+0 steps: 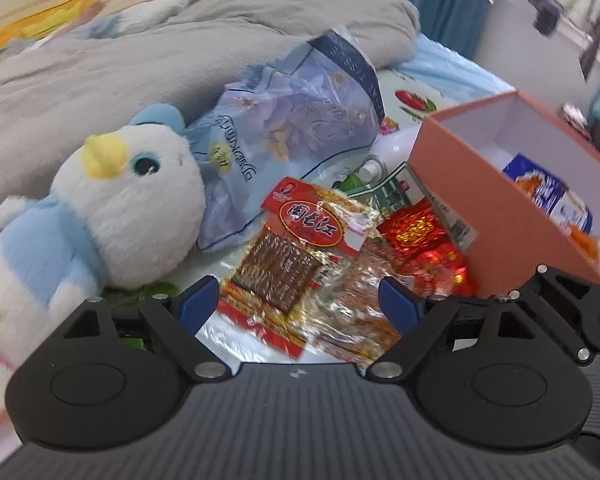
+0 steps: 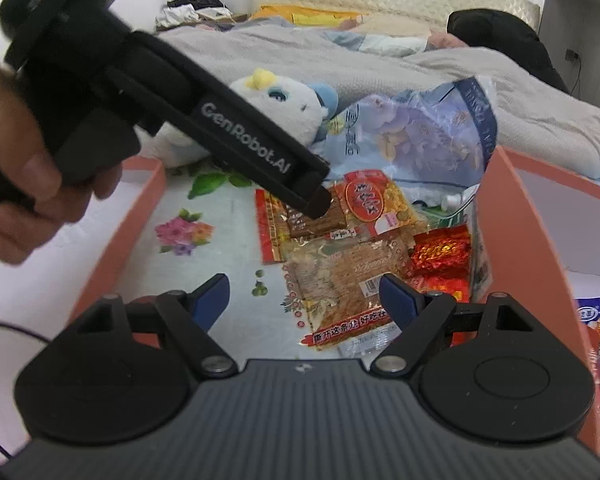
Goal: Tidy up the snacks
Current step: 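Lower both open tools toward the remaining snack packets beside the tissue bag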
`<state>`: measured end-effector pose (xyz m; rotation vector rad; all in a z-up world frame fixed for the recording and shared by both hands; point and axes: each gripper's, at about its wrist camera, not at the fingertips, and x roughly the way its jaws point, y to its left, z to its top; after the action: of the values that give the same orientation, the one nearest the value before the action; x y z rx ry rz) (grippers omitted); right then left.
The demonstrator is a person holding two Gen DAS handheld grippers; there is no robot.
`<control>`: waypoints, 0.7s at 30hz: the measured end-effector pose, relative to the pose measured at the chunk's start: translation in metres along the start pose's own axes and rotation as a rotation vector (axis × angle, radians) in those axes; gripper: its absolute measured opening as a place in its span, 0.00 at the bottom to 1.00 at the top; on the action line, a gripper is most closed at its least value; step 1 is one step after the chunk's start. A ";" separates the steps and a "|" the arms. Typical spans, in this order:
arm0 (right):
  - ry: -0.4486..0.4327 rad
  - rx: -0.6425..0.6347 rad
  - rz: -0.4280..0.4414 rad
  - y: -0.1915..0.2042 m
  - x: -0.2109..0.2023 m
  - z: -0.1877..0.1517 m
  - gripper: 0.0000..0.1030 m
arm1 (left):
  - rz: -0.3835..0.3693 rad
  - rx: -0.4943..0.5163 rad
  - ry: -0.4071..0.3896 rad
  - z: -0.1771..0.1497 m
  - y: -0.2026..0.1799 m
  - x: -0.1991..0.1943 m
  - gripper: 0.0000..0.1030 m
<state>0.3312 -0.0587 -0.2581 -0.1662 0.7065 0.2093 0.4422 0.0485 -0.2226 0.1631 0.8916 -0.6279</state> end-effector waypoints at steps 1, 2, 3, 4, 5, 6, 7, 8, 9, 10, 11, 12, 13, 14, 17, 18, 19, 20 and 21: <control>0.003 -0.009 -0.017 0.000 0.005 0.000 0.81 | -0.007 0.015 0.007 0.002 0.001 0.006 0.87; 0.003 -0.022 -0.040 0.001 0.009 0.001 0.81 | -0.015 0.030 0.010 0.004 0.001 0.011 0.87; 0.001 -0.032 -0.056 0.001 0.013 0.001 0.81 | -0.027 0.052 0.013 0.006 0.002 0.016 0.87; -0.001 -0.045 -0.074 0.001 0.017 0.002 0.81 | -0.033 0.069 0.017 0.007 0.002 0.021 0.87; 0.001 -0.055 -0.088 0.000 0.021 0.002 0.81 | -0.034 0.085 0.021 0.008 0.002 0.026 0.87; 0.007 -0.059 -0.098 0.000 0.025 0.002 0.81 | -0.034 0.098 0.026 0.008 0.002 0.032 0.89; 0.016 -0.055 -0.099 -0.002 0.028 0.002 0.81 | -0.036 0.113 0.032 0.008 0.002 0.037 0.90; 0.029 -0.045 -0.095 -0.004 0.033 0.002 0.81 | -0.040 0.126 0.036 0.007 0.001 0.041 0.91; 0.039 -0.039 -0.095 -0.005 0.037 0.001 0.82 | -0.042 0.140 0.043 0.006 0.001 0.046 0.92; 0.050 -0.040 -0.103 -0.004 0.041 0.001 0.82 | -0.042 0.149 0.053 0.005 0.002 0.050 0.92; 0.054 -0.050 -0.110 -0.003 0.044 0.000 0.82 | -0.041 0.157 0.064 0.005 0.002 0.055 0.92; 0.054 -0.064 -0.112 -0.001 0.046 0.000 0.82 | -0.042 0.165 0.067 0.004 0.003 0.059 0.92; 0.053 -0.077 -0.119 0.000 0.048 -0.001 0.82 | -0.045 0.170 0.068 0.004 0.004 0.062 0.92; 0.050 -0.089 -0.132 0.001 0.050 -0.001 0.82 | -0.046 0.172 0.074 0.005 0.005 0.065 0.92; 0.046 -0.104 -0.161 -0.001 0.055 0.000 0.83 | -0.052 0.176 0.090 0.007 0.006 0.074 0.92; 0.041 -0.096 -0.164 -0.003 0.057 0.000 0.88 | -0.060 0.178 0.089 0.008 0.006 0.076 0.92; 0.044 -0.082 -0.168 -0.006 0.059 0.000 0.90 | -0.064 0.186 0.089 0.009 0.005 0.078 0.93; 0.047 -0.061 -0.165 -0.010 0.060 0.001 0.91 | -0.064 0.197 0.090 0.009 0.004 0.079 0.94; 0.048 -0.048 -0.156 -0.012 0.062 0.002 0.91 | -0.065 0.207 0.090 0.010 0.003 0.081 0.94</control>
<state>0.3810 -0.0612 -0.2966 -0.2717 0.7333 0.0736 0.4880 0.0109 -0.2792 0.3519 0.9204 -0.7781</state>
